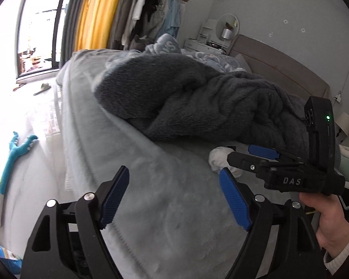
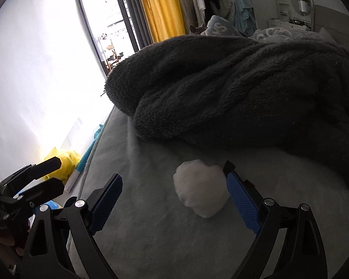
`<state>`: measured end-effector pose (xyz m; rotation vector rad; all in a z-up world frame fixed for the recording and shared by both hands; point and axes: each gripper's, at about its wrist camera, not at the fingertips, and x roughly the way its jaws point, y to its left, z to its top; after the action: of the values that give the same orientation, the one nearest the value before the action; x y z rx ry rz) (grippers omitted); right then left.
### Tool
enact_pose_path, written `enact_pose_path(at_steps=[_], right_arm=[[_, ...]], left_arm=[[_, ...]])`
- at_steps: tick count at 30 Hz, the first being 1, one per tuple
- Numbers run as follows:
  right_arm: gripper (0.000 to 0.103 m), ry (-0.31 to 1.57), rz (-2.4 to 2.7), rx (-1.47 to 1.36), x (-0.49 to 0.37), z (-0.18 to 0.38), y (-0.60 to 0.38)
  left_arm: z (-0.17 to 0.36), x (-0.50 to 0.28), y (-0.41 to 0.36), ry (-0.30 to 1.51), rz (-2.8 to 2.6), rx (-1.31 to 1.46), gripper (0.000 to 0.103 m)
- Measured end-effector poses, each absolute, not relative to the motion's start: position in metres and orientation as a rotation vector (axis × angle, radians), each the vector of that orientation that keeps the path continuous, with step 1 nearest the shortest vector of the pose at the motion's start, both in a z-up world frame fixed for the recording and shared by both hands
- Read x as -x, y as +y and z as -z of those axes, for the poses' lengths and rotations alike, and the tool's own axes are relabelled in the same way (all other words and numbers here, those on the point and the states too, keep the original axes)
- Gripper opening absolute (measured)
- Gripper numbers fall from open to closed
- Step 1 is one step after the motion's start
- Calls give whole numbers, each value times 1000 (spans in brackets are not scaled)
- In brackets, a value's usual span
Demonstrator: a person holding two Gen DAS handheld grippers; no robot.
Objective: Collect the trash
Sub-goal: 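Move both tools back to the bed toward the last tissue ball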
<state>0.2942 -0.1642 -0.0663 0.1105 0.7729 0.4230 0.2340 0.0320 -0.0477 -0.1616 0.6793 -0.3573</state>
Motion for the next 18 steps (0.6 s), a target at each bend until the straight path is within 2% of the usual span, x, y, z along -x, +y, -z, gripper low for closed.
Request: enact_pose_path(at_steps=[13,18], right_arm=[[71,848,-413,-273,-341,92,-213],[59,886,-443,-371,-356,104,-229]], left_arm=[[71,-278,-20,715,507,86,85],[78,-289,-37,733,580,93,85]])
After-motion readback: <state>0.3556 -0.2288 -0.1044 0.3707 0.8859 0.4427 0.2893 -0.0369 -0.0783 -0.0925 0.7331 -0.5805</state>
